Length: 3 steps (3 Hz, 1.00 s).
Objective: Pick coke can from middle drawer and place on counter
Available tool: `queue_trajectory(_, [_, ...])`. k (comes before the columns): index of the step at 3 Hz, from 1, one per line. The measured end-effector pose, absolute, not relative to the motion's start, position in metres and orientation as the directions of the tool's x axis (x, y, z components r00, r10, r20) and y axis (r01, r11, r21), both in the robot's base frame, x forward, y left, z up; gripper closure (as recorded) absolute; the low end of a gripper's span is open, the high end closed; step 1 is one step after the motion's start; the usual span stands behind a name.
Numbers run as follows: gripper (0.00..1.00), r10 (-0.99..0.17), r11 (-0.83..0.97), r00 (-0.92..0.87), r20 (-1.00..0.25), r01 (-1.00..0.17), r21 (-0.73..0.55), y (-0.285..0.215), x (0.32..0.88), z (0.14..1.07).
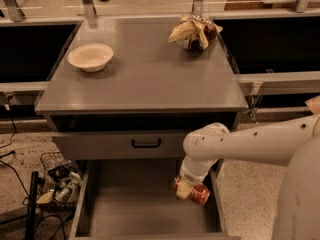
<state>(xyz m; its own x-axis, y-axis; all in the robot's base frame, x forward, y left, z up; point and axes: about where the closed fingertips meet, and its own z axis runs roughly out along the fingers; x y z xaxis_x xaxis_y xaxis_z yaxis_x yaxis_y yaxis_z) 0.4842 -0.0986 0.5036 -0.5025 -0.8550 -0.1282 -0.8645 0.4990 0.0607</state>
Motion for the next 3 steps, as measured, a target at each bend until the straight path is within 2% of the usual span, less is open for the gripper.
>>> queue_trajectory(2, [1.0, -0.868, 0.493, -0.483, -0.116, -0.867, -0.08, -0.114, 0.485, 0.58])
queue_trajectory(3, [1.0, -0.865, 0.498, -0.488, -0.115, -0.864, -0.079, -0.115, 0.486, 0.58])
